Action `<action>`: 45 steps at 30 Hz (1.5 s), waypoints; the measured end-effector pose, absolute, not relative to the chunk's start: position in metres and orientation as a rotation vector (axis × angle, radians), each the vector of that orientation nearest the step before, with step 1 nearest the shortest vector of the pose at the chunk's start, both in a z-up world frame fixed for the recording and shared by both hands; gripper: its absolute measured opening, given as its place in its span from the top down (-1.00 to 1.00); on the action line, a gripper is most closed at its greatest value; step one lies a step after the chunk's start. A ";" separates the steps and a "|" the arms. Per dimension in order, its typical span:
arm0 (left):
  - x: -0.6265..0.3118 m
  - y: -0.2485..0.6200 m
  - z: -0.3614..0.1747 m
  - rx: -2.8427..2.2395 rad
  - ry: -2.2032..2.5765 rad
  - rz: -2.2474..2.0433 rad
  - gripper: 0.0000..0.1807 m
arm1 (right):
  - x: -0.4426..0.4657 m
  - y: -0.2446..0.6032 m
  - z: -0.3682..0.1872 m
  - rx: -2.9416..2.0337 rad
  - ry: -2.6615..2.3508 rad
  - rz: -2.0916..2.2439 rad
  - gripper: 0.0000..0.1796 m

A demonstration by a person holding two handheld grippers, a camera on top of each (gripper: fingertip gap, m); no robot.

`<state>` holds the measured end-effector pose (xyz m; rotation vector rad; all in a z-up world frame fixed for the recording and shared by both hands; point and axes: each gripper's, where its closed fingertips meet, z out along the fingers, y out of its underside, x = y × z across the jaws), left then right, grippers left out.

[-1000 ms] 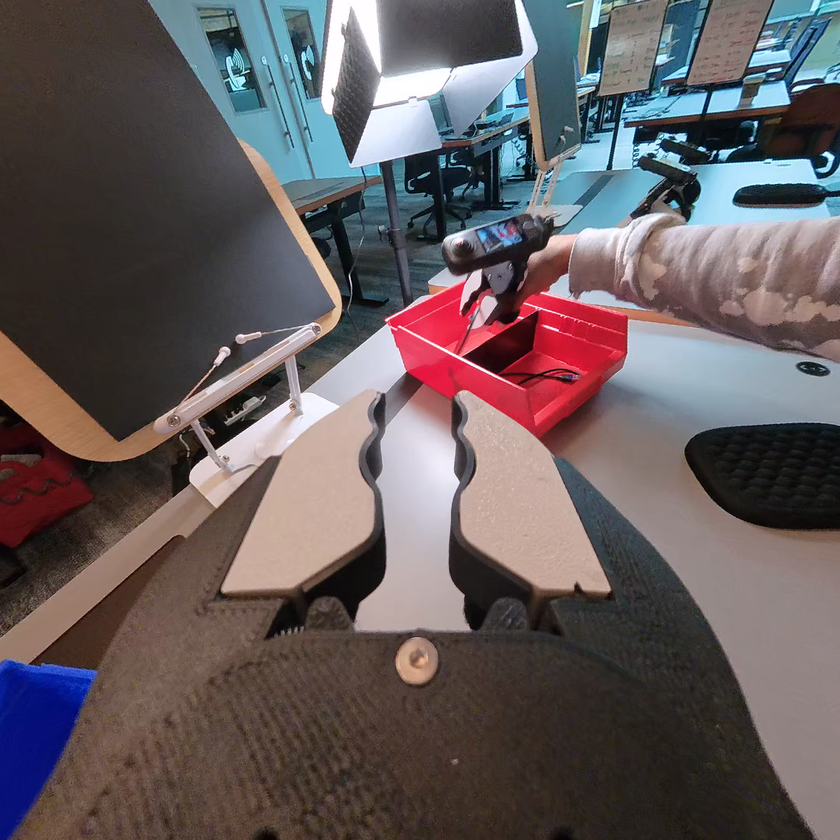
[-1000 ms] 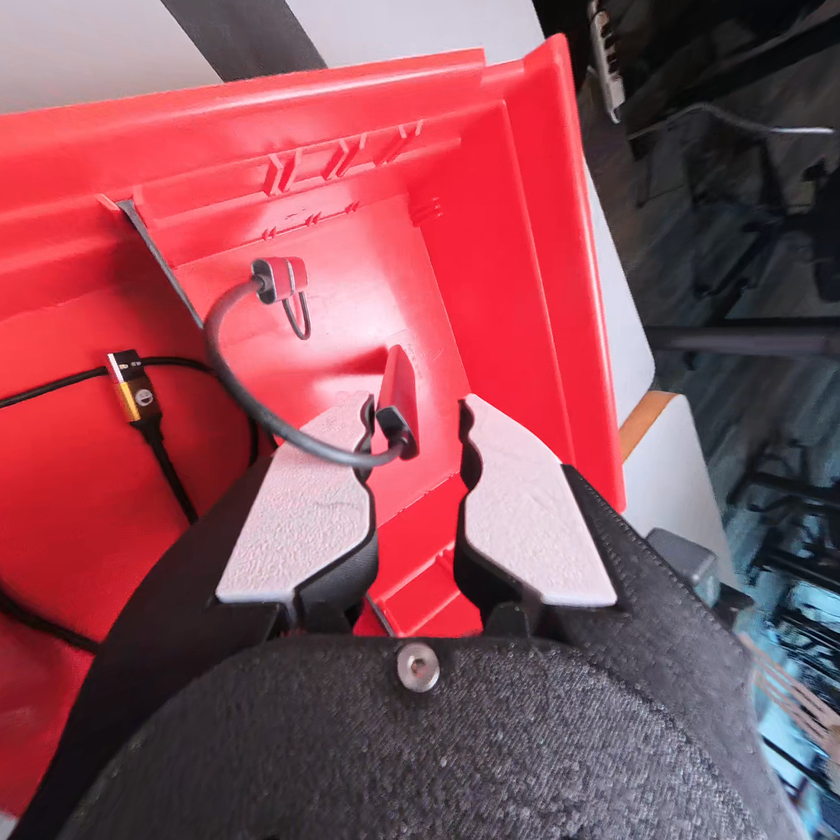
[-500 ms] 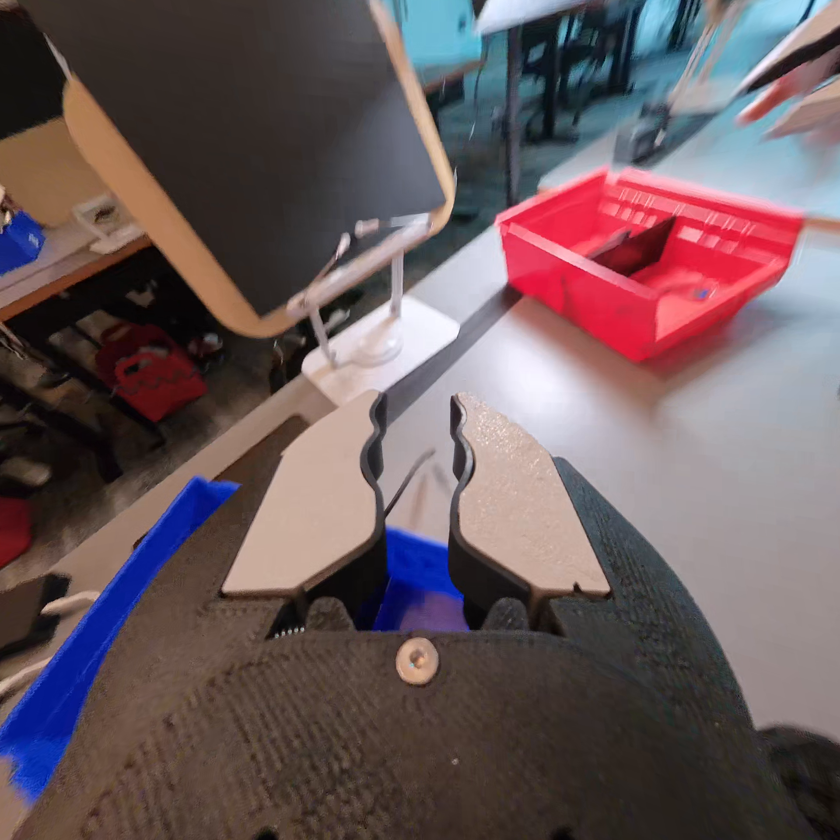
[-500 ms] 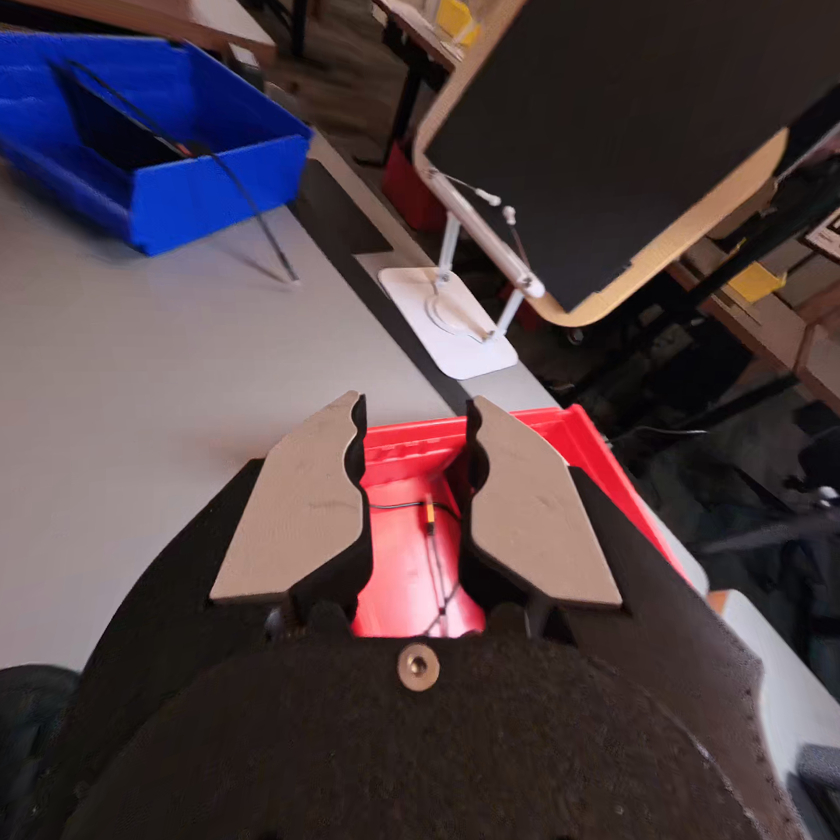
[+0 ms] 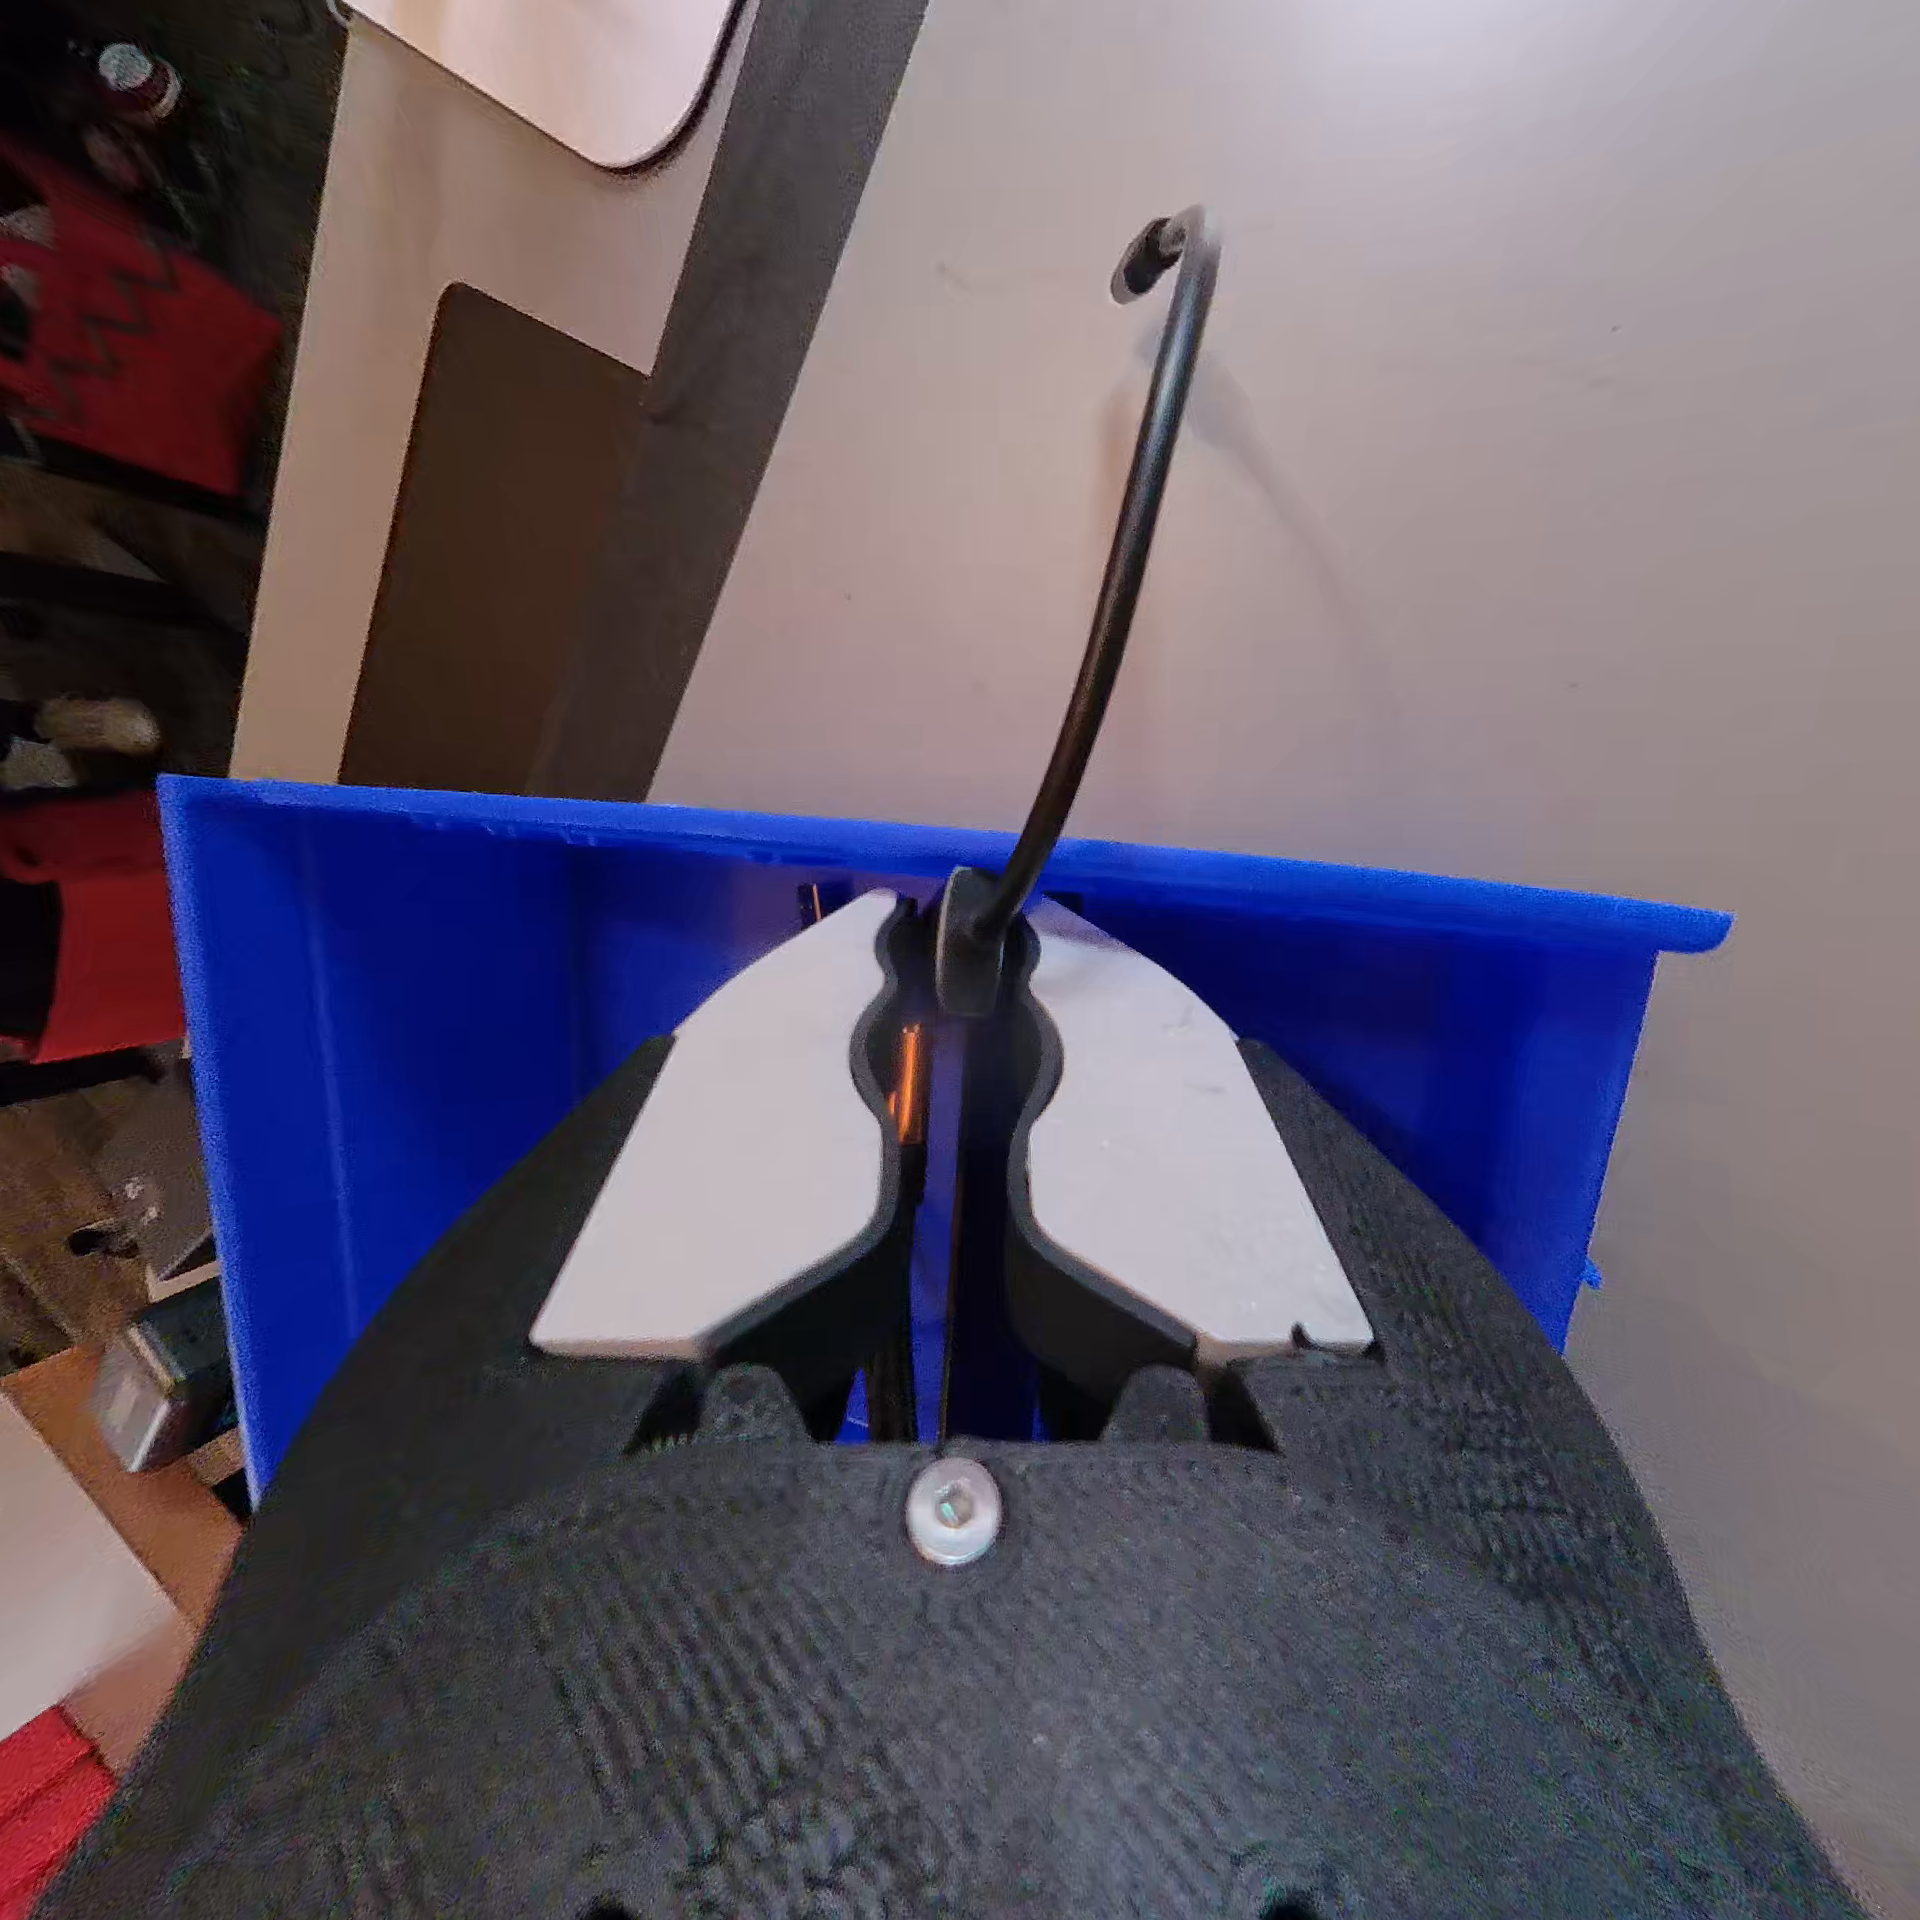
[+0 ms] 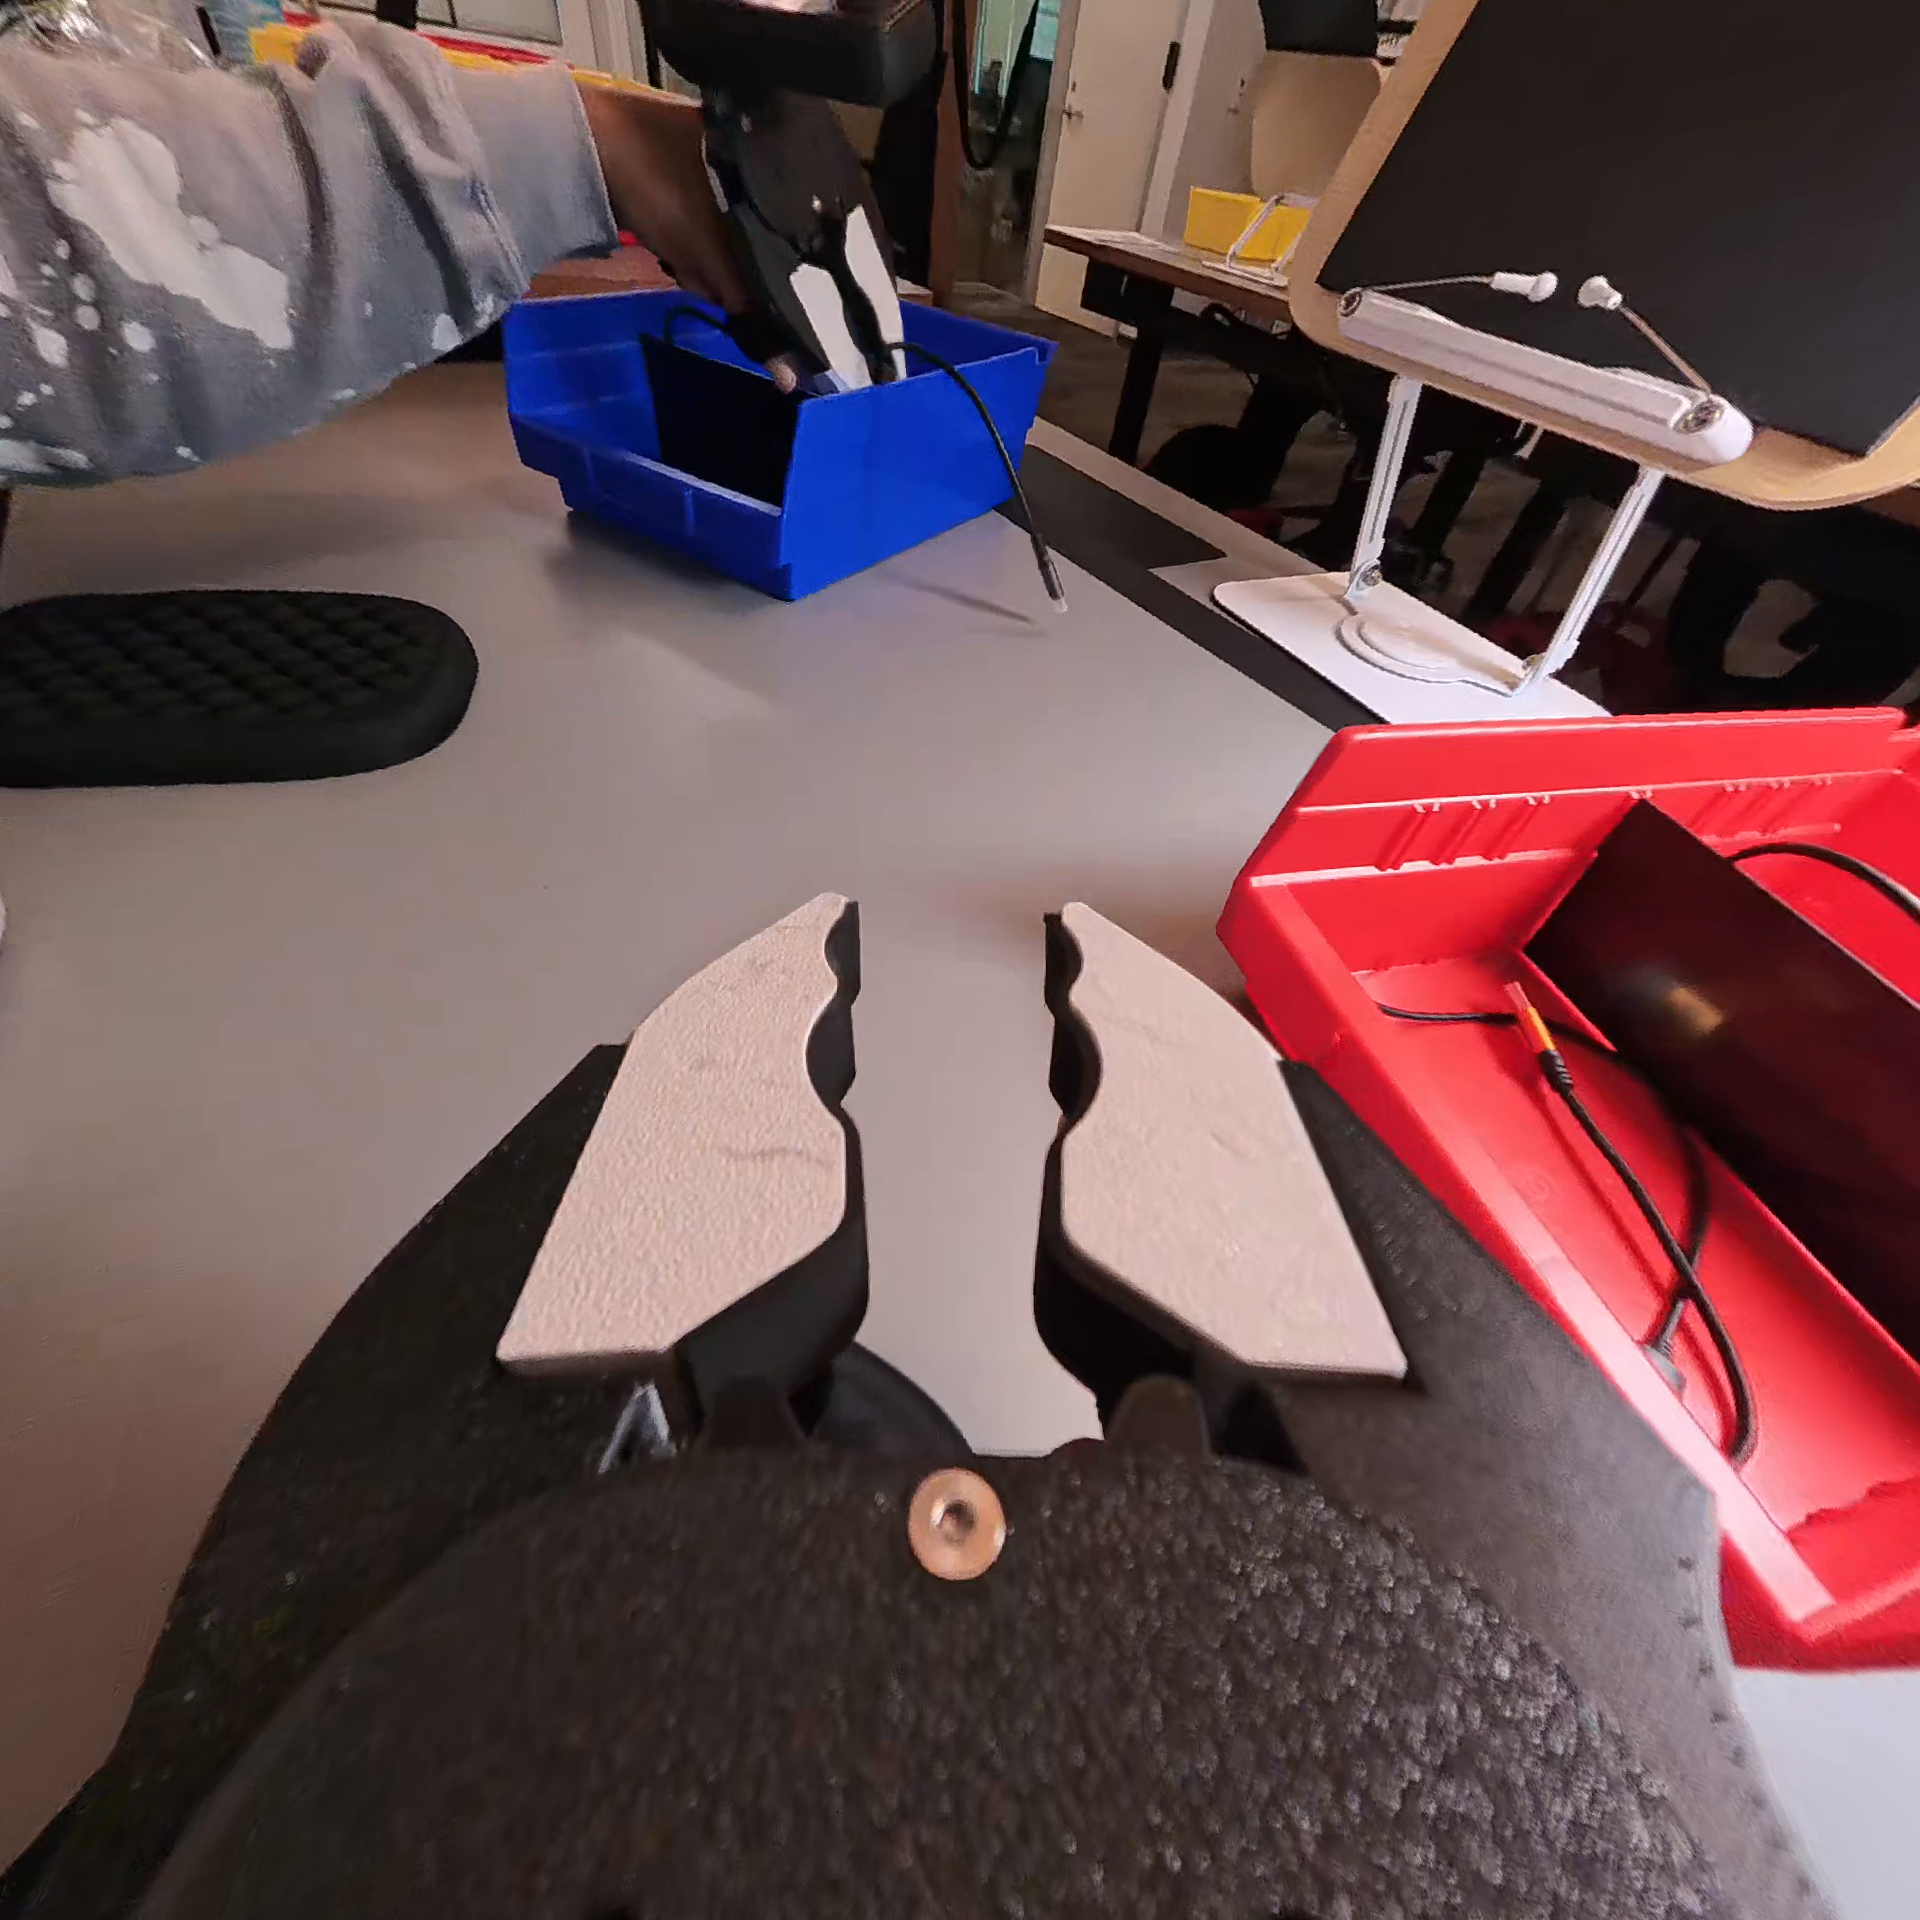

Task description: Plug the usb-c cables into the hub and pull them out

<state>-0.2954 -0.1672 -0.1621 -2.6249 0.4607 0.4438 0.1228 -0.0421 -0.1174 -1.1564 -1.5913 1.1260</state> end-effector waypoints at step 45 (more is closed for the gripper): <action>0.001 -0.153 0.148 -0.965 0.441 -0.807 0.87 | 0.025 -0.138 0.131 -0.474 -1.300 1.674 0.88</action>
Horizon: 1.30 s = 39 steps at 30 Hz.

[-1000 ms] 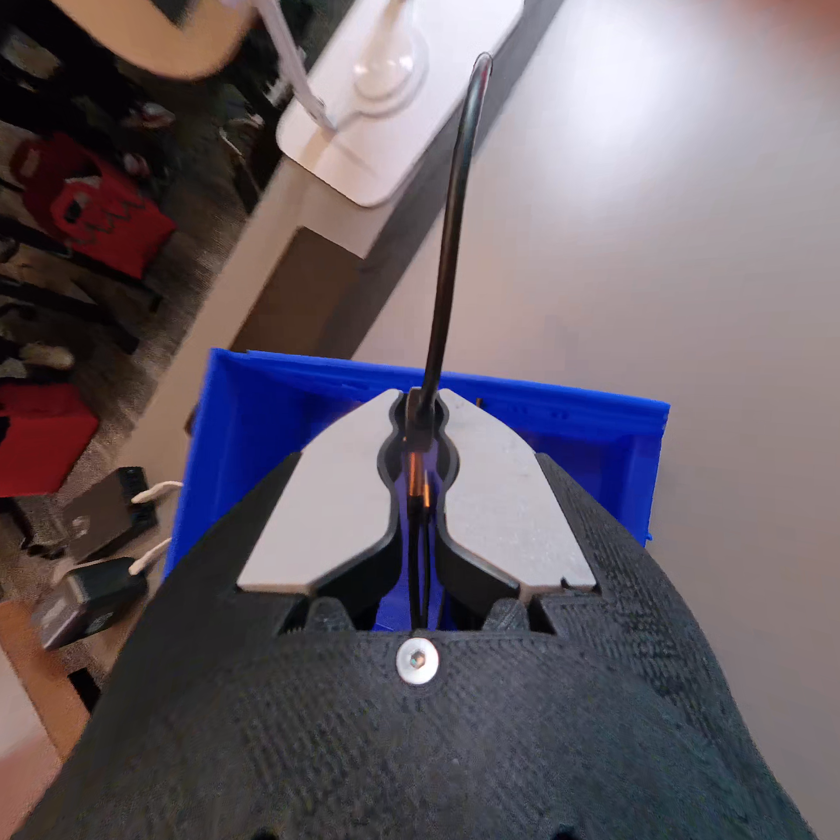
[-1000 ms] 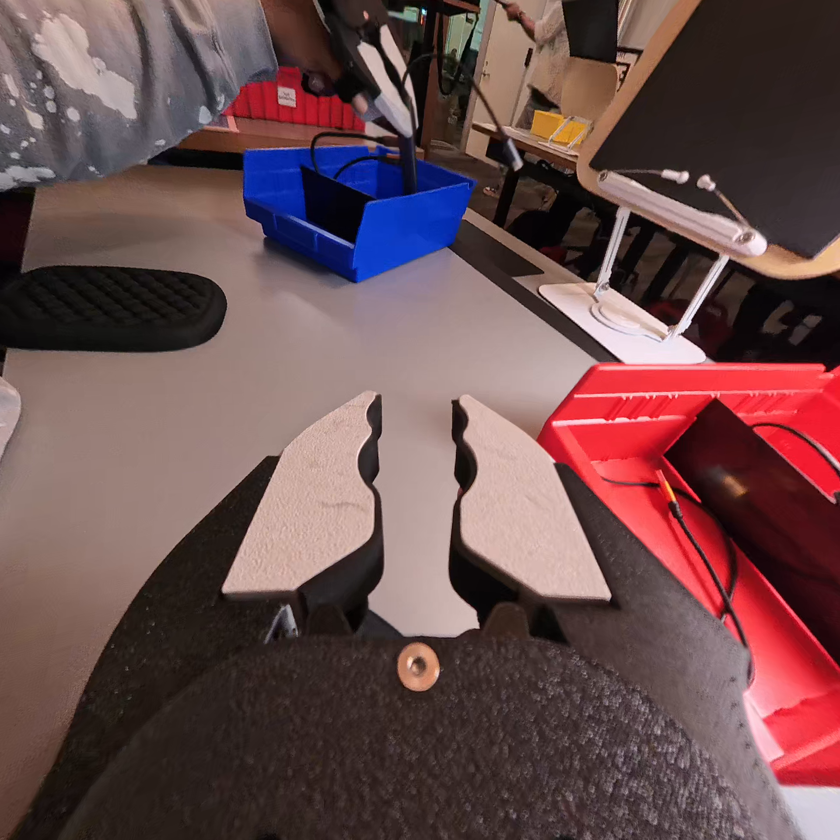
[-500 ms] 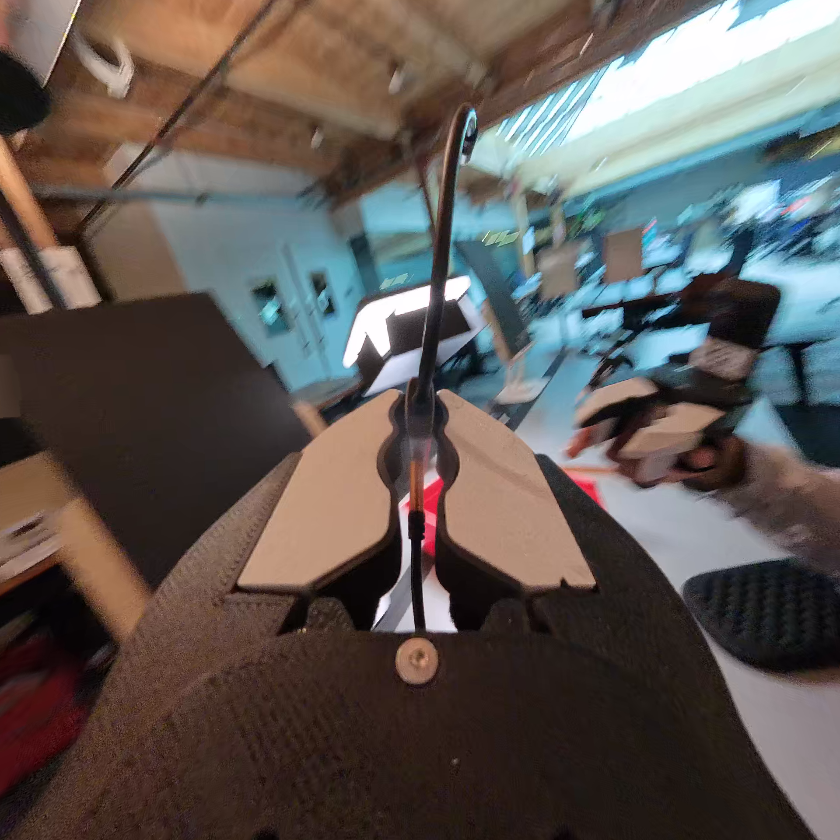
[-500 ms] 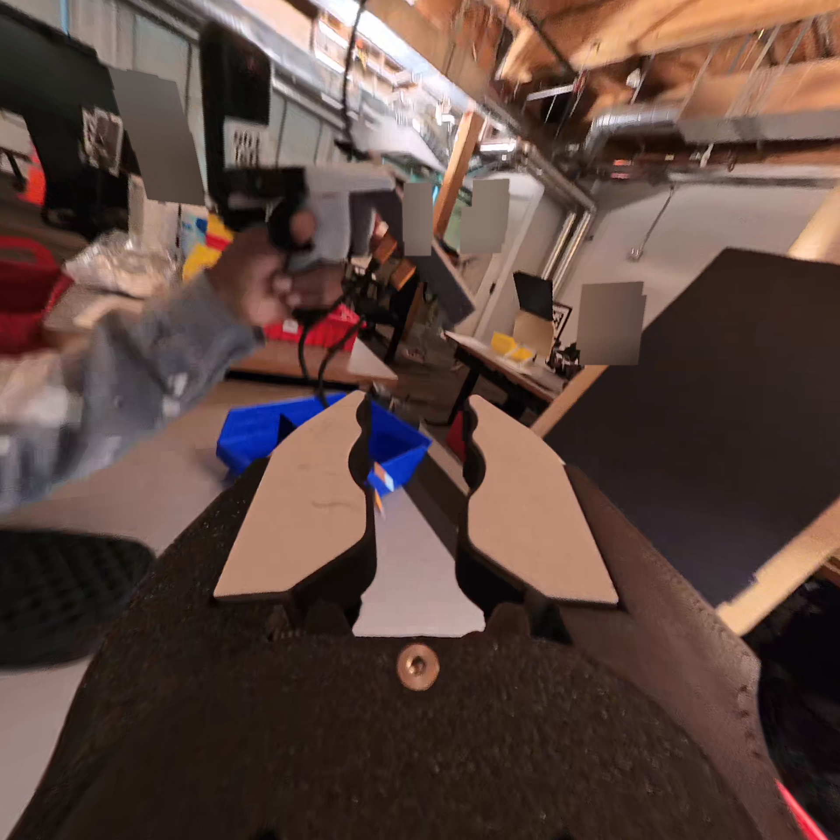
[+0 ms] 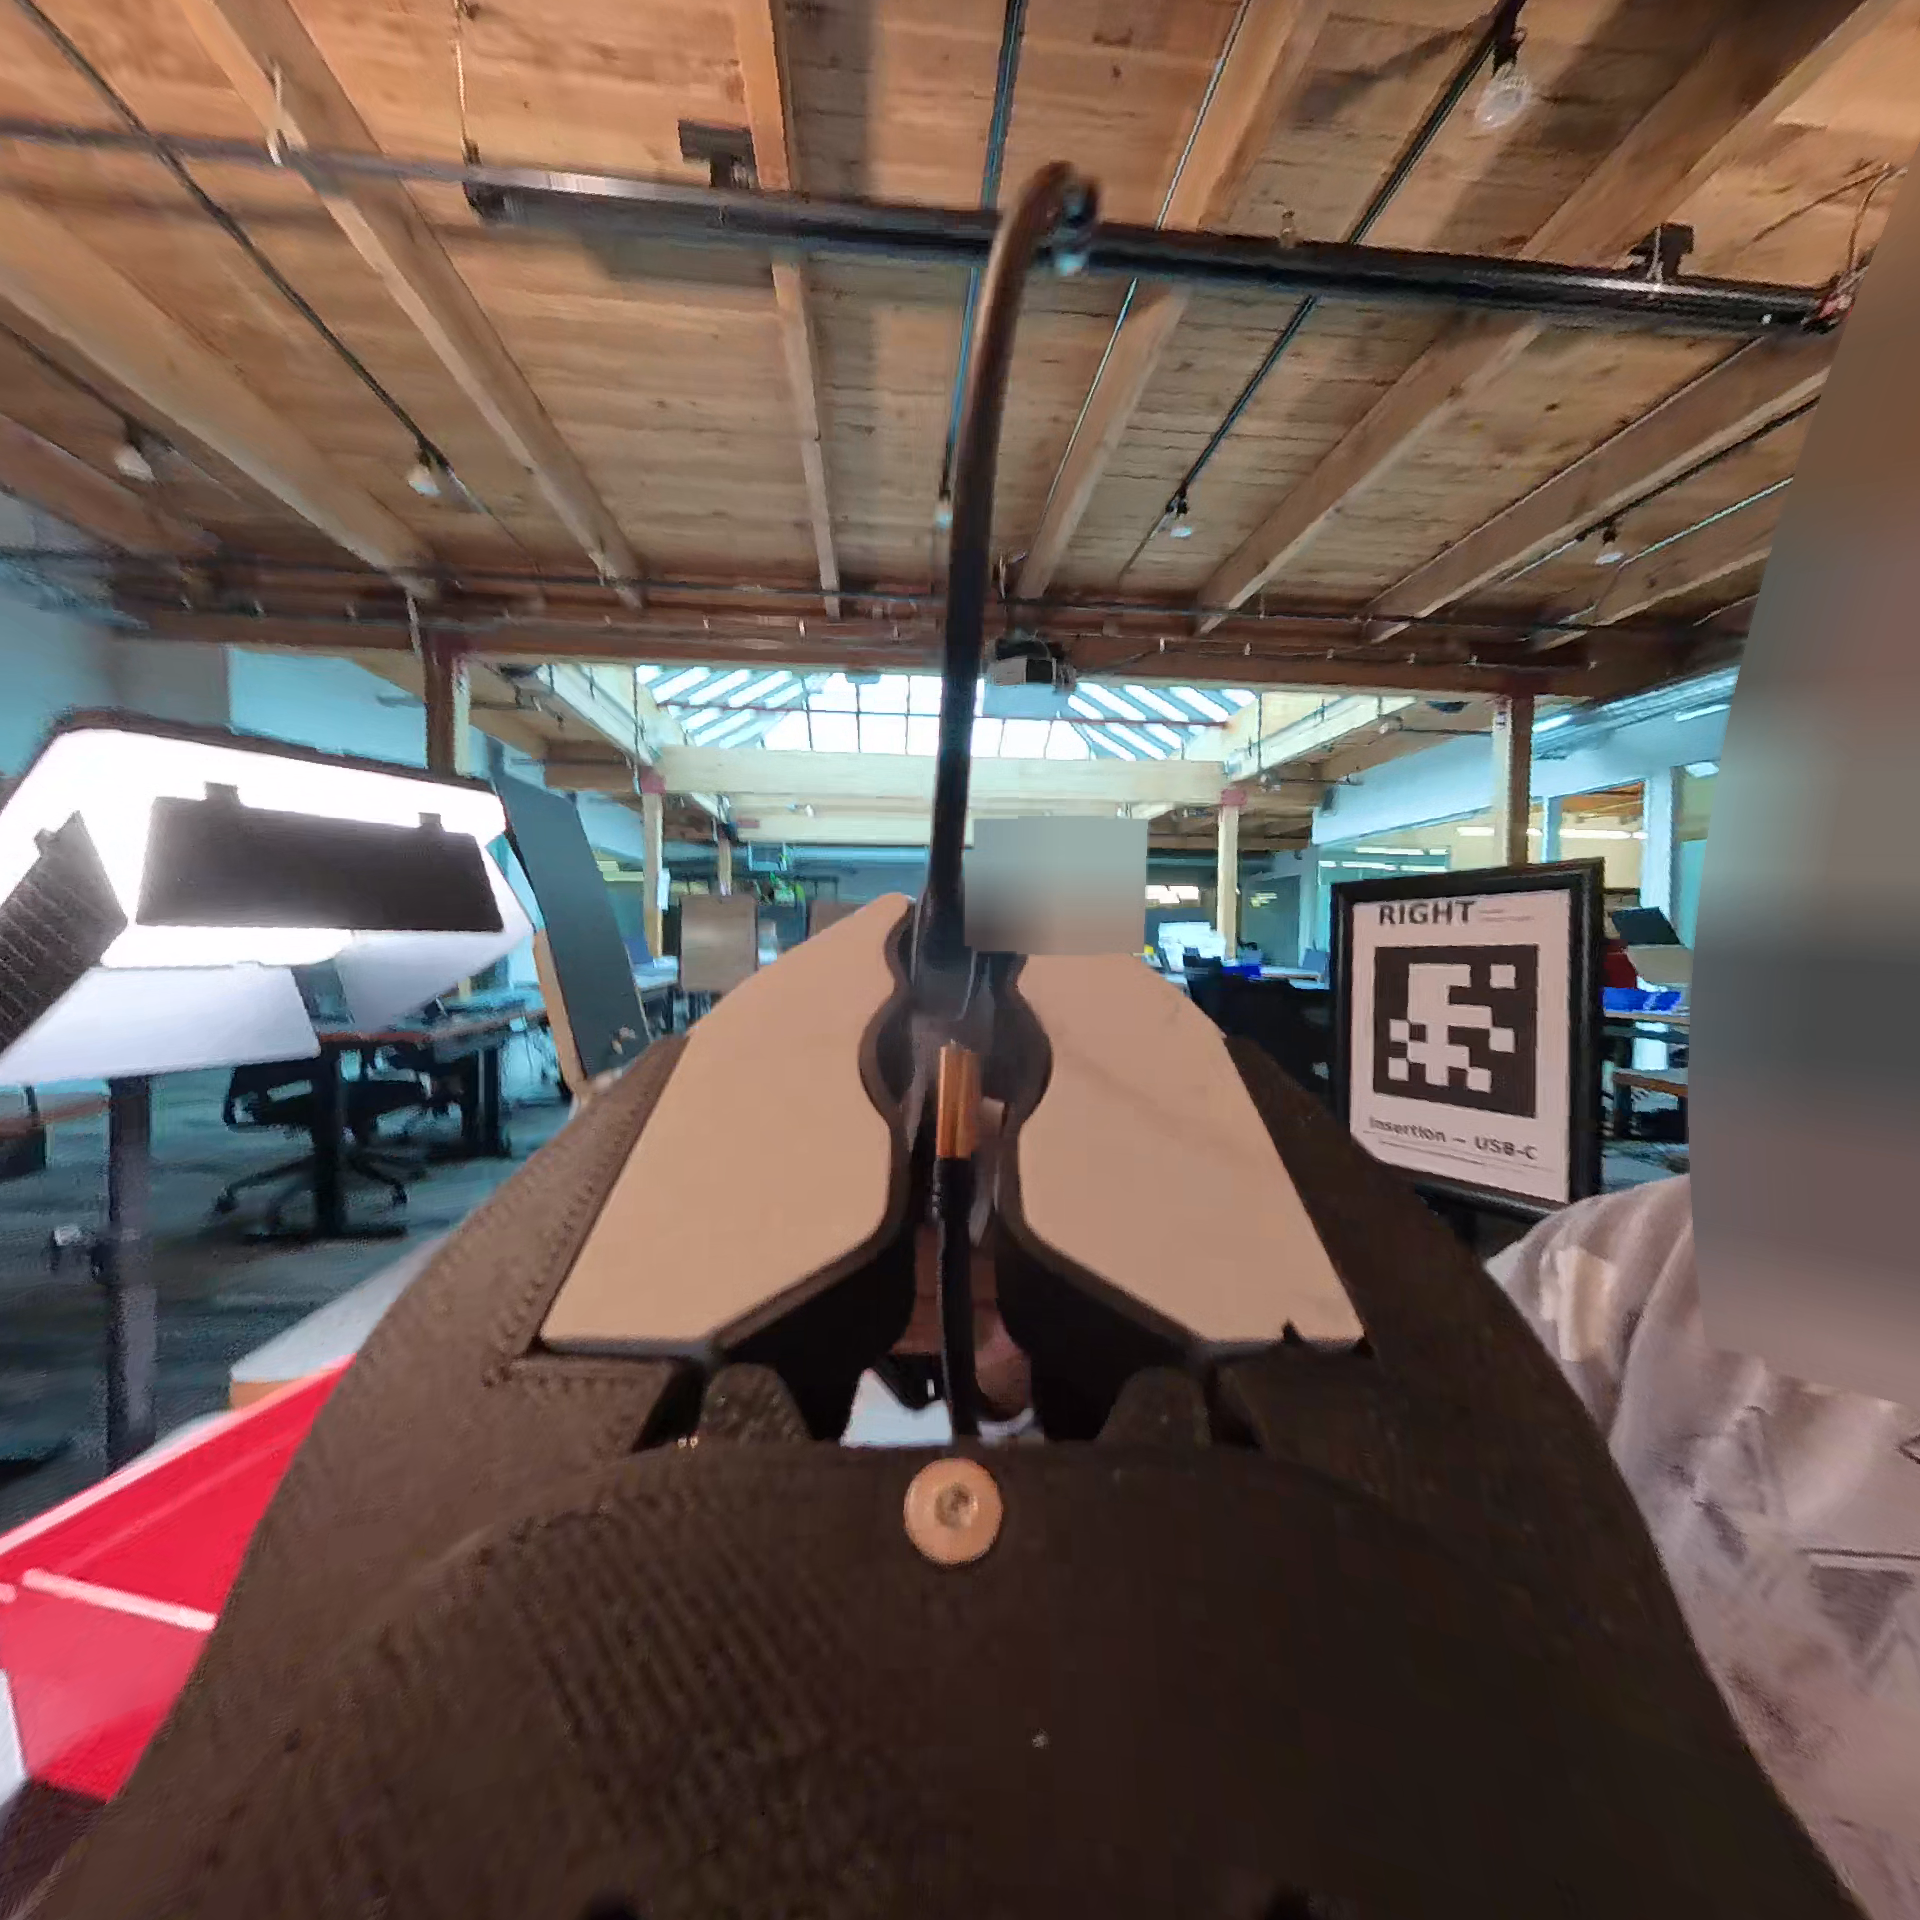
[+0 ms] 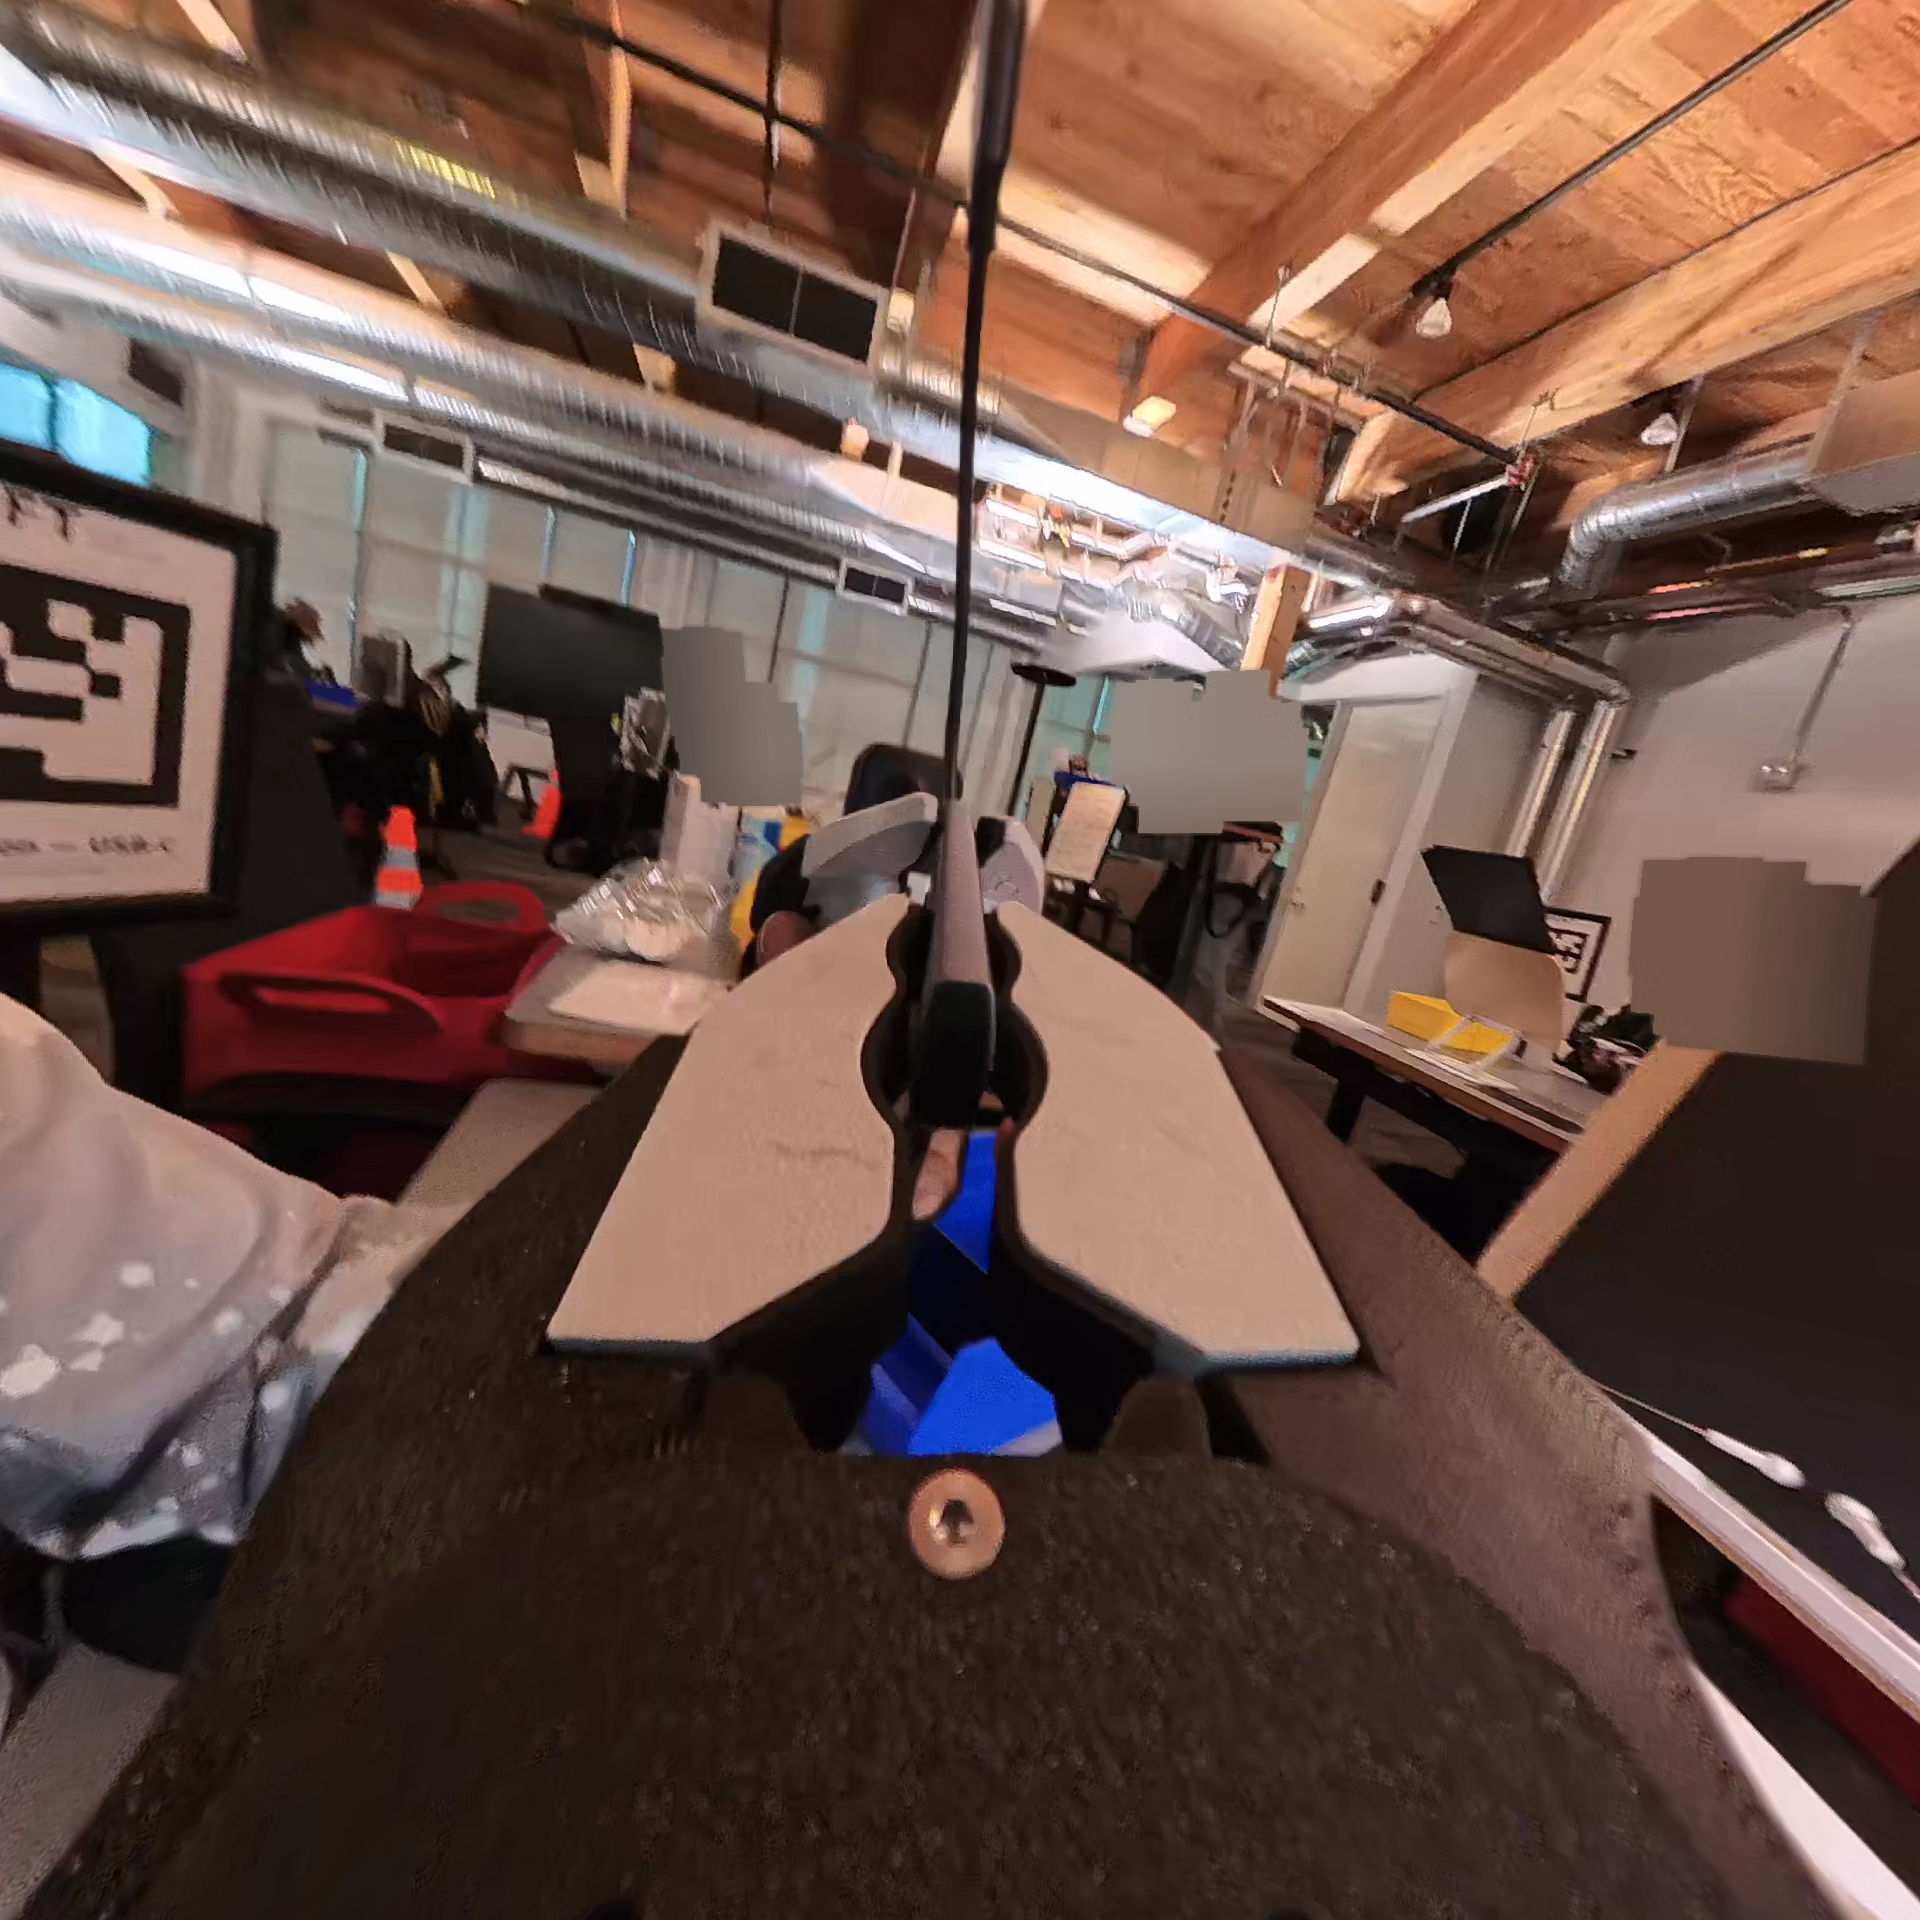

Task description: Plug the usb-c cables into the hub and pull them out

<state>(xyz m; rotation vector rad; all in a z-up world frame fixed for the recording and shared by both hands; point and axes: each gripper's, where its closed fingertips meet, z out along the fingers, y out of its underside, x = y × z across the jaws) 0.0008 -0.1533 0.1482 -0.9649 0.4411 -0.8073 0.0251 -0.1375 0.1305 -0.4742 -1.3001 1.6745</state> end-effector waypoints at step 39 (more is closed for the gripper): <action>0.020 -0.135 0.100 -1.228 0.618 -0.594 0.89 | 0.046 -0.111 0.107 -0.550 -1.541 1.419 0.67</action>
